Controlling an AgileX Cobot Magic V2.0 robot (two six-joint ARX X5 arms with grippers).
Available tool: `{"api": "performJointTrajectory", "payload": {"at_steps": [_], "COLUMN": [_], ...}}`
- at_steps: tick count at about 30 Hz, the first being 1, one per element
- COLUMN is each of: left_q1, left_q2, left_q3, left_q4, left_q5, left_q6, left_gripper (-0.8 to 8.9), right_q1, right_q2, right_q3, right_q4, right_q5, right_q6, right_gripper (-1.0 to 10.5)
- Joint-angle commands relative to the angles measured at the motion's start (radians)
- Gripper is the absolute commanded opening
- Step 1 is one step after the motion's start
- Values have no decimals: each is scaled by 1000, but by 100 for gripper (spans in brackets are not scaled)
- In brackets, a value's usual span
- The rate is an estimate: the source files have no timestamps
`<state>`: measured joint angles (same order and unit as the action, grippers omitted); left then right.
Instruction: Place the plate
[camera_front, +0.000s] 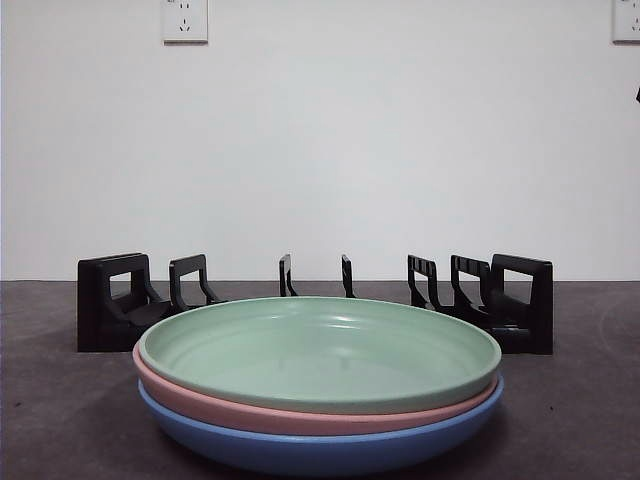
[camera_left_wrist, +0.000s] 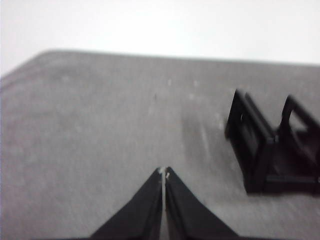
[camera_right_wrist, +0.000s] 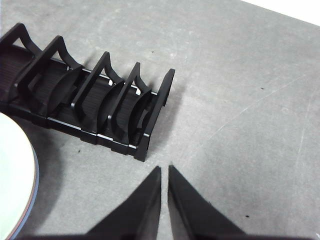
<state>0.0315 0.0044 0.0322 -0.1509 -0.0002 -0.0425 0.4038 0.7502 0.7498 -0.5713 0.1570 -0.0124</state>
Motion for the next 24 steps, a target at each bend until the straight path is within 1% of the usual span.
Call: {"api": "performJointTrajectory", "payload": {"at_steps": [1, 2, 21, 22, 24], "left_q1": [11, 11, 10, 10, 10], "left_q2": [-2, -2, 0, 0, 0], "left_q3": [-19, -19, -19, -19, -19], "left_q4": [-8, -8, -7, -7, -7], "left_q5": [2, 2, 1, 1, 1], "left_q6": [3, -8, -7, -7, -7], "left_gripper": [8, 8, 8, 8, 8], "right_q1": [5, 5, 5, 3, -11], "right_q2": [5, 4, -3, -11, -32], "right_q3": [8, 9, 9, 9, 5], "right_q4": [10, 10, 10, 13, 34], "right_q5": [0, 0, 1, 6, 7], "right_q6": [5, 5, 5, -23, -32], "right_gripper": [21, 21, 21, 21, 21]}}
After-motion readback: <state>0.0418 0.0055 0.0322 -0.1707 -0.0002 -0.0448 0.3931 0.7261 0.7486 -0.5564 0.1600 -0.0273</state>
